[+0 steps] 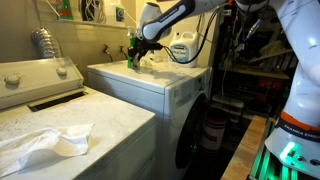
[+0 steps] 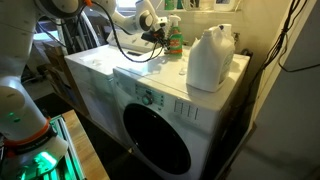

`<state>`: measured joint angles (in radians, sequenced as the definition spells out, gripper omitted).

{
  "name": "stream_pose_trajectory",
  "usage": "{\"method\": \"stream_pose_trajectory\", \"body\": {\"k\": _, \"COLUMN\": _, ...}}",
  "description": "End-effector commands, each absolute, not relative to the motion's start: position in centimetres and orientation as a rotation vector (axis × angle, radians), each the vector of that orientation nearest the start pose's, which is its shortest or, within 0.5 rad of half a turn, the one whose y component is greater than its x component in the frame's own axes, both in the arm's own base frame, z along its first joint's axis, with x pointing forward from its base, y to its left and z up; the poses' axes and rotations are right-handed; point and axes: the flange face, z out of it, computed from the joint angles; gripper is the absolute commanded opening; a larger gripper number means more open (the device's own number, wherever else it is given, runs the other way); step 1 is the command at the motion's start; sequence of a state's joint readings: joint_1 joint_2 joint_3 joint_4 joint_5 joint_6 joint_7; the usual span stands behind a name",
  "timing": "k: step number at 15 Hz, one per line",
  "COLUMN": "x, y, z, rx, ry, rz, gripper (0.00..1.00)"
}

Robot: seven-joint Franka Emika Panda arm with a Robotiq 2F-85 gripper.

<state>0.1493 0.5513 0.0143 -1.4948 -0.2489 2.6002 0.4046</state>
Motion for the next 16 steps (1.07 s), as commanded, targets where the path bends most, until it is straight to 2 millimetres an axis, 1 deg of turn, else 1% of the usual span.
{"method": "stream_pose_trajectory", "body": {"k": 1, "x": 74.7, "y": 12.1, "z": 40.8, "rx": -3.029, "ry": 0.116, "rz": -0.886, "gripper": 0.28}}
{"method": "stream_pose_trajectory", "body": {"k": 5, "x": 75.0, "y": 12.1, "z": 40.2, "rx": -3.036, "ry": 0.116, "rz": -0.888, "gripper": 0.28}}
{"method": "stream_pose_trajectory", "body": {"k": 8, "x": 74.8, "y": 12.1, "z": 39.7, "rx": -3.047, "ry": 0.114, "rz": -0.871, "gripper": 0.28}}
{"method": "stream_pose_trajectory", "body": {"k": 9, "x": 74.7, "y": 12.1, "z": 39.8, "rx": -3.045, "ry": 0.114, "rz": -0.863, "gripper": 0.6}}
{"method": "stream_pose_trajectory", "body": {"k": 10, "x": 74.7, "y": 12.1, "z": 39.9, "rx": -3.047, "ry": 0.119, "rz": -0.864, "gripper": 0.78}}
{"method": "stream_pose_trajectory", "body": {"k": 11, "x": 74.7, "y": 12.0, "z": 39.9, "rx": -3.048, "ry": 0.119, "rz": -0.859, "gripper": 0.84}}
{"method": "stream_pose_trajectory", "body": {"k": 13, "x": 74.5, "y": 11.9, "z": 40.0, "rx": -3.055, "ry": 0.123, "rz": -0.848, "gripper": 0.99}}
{"method": "stream_pose_trajectory", "body": {"k": 16, "x": 73.5, "y": 11.7, "z": 39.9, "rx": -3.081, "ry": 0.138, "rz": -0.768, "gripper": 1.0}}
